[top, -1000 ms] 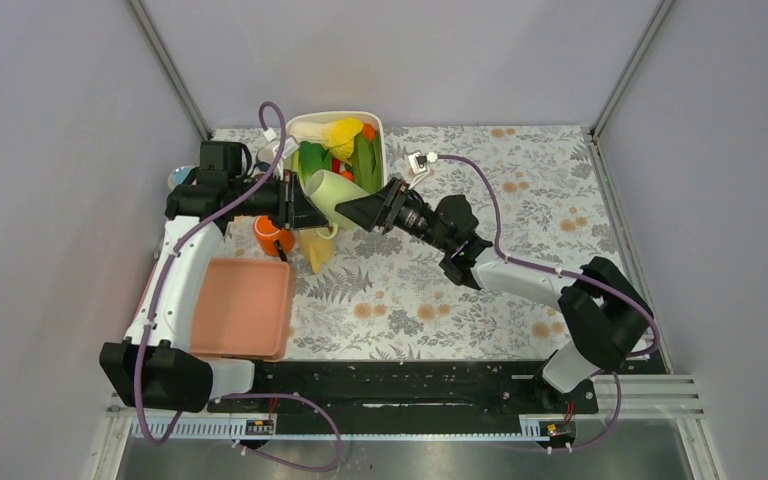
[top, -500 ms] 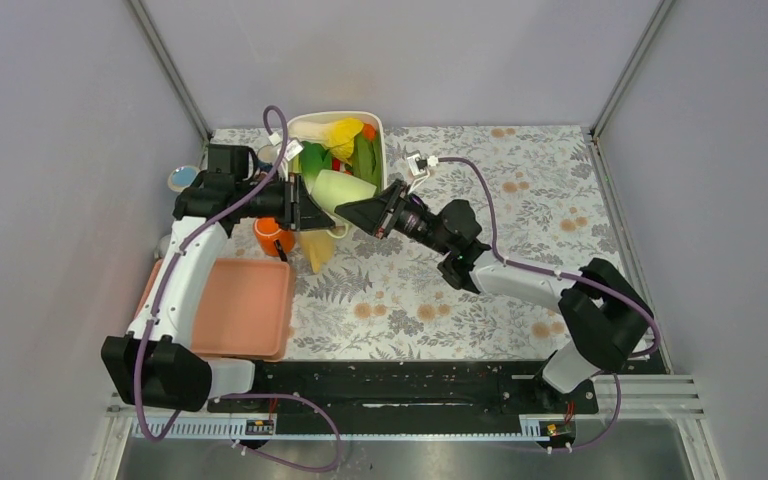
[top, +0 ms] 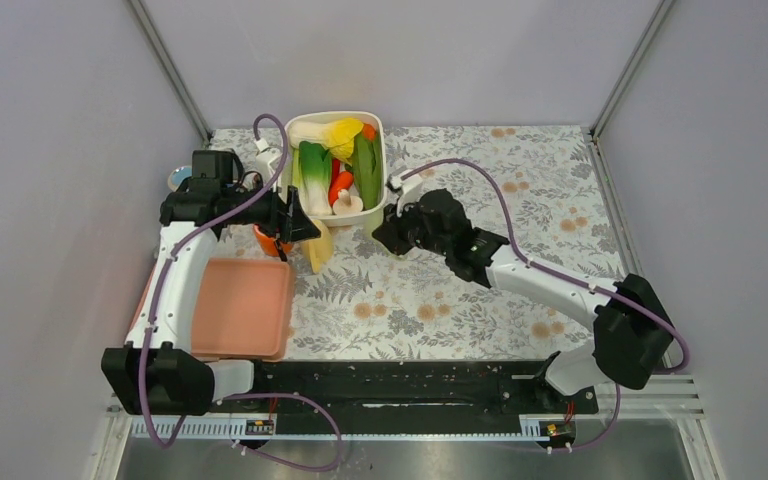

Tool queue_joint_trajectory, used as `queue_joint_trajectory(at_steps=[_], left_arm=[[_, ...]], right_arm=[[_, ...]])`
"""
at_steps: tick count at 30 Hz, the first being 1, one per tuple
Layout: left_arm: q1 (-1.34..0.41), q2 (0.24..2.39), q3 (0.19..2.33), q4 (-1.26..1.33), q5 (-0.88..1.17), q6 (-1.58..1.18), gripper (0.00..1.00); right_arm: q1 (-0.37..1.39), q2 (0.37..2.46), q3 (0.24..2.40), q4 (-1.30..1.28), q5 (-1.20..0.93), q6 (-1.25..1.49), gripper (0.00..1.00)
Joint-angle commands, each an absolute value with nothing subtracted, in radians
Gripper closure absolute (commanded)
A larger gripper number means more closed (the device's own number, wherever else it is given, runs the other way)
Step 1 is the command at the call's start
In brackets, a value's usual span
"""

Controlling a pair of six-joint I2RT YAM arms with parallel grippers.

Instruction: Turn the mug right side up

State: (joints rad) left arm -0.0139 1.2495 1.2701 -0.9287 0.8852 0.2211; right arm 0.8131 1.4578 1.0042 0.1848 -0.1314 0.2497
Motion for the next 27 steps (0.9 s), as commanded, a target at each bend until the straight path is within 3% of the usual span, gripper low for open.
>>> queue_joint_trajectory(at_steps=[1,8,18,23,27], left_arm=[[-0.032,1.224,1.336,-0.91,0.77,0.236,0.21],[-0.22,1.251,1.401,-0.887,0.612,0.144,0.06],[-0.522,1.273,1.453,-0.882,0.363,0.114,0.01],[-0.621,1.316,1.465,-0.883,0.126,0.122,0.08],[-0.654,1.339,1.455,-0.86,-0.01,0.15,0.24]], right_arm=[[0.912,1.412,1.155,-0.14,-0.106,-0.225,1.0],[1.051,1.365,1.069,-0.204,-0.114,-0.685,1.0],[1.109,1.364,1.072,-0.174,-0.08,-0.809,1.0],[1.121,1.39,1.082,-0.125,-0.022,-0.787,1.0],[1.121,1.4,1.096,-0.108,-0.037,-0.743,1.0]])
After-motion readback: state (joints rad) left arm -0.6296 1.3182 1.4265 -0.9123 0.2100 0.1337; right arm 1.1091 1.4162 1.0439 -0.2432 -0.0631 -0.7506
